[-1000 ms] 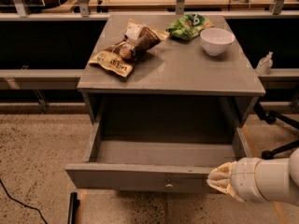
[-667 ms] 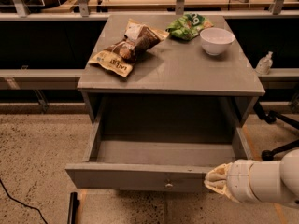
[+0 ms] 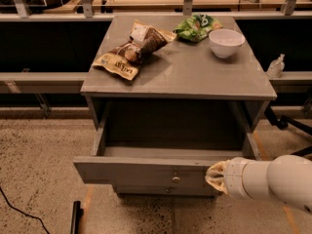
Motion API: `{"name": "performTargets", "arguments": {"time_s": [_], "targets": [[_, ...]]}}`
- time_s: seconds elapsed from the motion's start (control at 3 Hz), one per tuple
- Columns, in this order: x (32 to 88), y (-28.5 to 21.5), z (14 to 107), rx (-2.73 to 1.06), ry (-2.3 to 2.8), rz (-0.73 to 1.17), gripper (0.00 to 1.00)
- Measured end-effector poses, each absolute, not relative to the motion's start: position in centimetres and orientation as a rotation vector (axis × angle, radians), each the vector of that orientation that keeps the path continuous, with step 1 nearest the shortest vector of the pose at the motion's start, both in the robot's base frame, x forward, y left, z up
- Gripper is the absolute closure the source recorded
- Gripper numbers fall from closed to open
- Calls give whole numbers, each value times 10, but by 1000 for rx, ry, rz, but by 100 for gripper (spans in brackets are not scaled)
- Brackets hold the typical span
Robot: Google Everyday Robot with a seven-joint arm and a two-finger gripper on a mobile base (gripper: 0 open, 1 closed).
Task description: Close top drawer
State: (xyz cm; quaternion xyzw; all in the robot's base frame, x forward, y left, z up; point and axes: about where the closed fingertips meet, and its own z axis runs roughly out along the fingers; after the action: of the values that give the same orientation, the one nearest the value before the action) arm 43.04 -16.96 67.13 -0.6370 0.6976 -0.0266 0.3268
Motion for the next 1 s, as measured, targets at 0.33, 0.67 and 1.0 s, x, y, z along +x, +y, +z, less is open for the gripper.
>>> {"name": "performTargets", "arguments": {"time_s": [0.33,0.67,1.0], "targets": [[461,-177,673,-1675,1802,-188,100],[468,-183,667,-1675,1799,-204,100],[479,-189,659,-1682,1781,-232,100]]}}
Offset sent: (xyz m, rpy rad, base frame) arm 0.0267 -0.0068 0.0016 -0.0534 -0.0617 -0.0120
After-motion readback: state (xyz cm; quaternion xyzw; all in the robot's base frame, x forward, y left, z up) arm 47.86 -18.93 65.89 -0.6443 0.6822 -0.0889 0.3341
